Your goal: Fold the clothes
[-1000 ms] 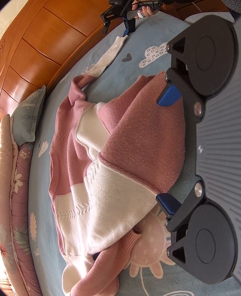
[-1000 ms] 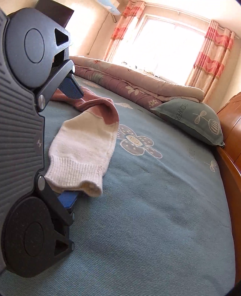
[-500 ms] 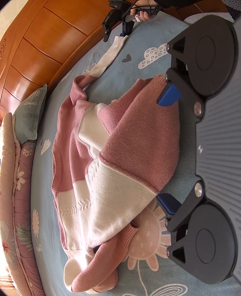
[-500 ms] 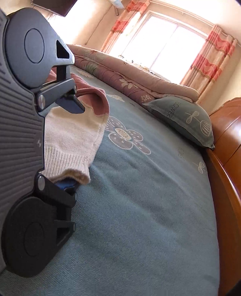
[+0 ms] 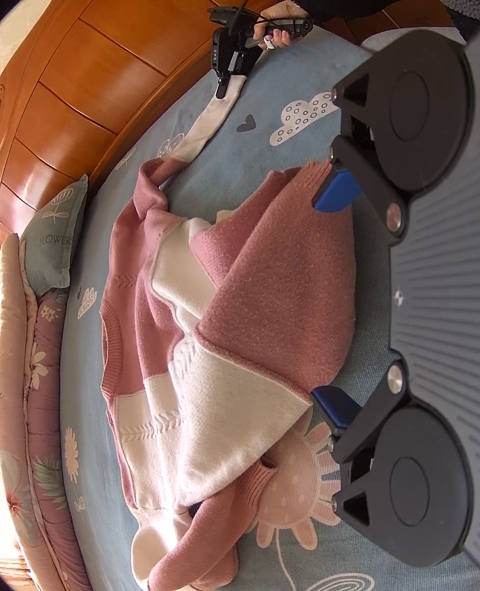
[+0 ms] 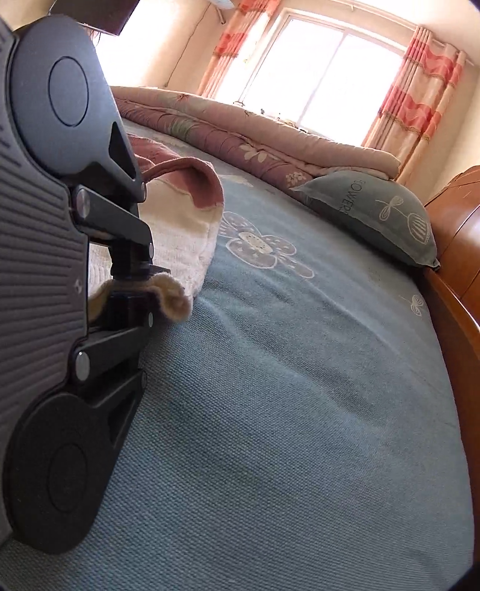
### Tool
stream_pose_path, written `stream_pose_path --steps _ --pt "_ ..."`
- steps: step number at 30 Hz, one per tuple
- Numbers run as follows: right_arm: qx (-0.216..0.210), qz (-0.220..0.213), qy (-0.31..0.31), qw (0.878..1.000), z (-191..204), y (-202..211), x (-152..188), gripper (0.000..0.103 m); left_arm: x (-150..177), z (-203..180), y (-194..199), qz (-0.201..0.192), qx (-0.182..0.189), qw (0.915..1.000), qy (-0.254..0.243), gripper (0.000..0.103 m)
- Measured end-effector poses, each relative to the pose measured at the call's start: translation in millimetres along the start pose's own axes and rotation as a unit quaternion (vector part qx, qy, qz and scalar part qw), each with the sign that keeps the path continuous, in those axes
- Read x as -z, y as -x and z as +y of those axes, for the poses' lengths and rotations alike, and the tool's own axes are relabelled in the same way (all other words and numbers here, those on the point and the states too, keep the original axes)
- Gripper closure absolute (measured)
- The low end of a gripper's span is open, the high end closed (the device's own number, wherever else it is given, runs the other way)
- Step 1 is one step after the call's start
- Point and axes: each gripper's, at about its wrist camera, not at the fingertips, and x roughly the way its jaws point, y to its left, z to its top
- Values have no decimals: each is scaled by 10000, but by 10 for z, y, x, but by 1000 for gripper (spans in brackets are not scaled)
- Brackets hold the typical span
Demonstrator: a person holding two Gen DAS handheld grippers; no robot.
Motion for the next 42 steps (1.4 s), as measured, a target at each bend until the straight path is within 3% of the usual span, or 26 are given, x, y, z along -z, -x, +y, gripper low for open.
stream_pose_path --steps 5,10,13,17,20,22,25,32,34,37,39,42 --pt "-48 -203 1235 9921 603 237 130 95 4 -20 73 -66 8 10000 8 3" --pt "-236 110 2627 9645 1298 349 424 95 8 -54 137 -130 26 9999 2 3" --pt "-286 521 3648 9292 1704 278 783 95 7 -105 168 -170 70 9998 -39 3" --pt "-251 1231 4938 8604 2086 112 1464 93 18 -138 232 -235 95 9997 -61 3" --pt "-183 1732 5451 8201 2133 0 1897 89 35 -145 301 -293 103 9995 -58 3" --pt "-243 2042 5495 8098 2108 -21 2092 88 49 -139 347 -323 87 9994 -47 3" --pt "-292 2253 5465 8061 2075 15 2278 87 83 -102 404 -363 61 9993 4 3" --pt "-241 1986 4306 8801 1853 281 2018 82 162 -36 492 -411 39 9991 90 3" --pt "-227 1755 3674 9131 1718 336 1823 74 174 -29 500 -413 59 9991 99 3" --pt "-347 1427 2720 9510 1497 366 1530 63 186 -40 491 -403 81 9991 105 3" --pt "-431 1192 2143 9685 1352 263 1337 57 187 -52 480 -393 89 9991 102 3" --pt "-322 988 1608 9815 1189 -4 1101 55 189 -87 477 -379 126 9992 67 3"
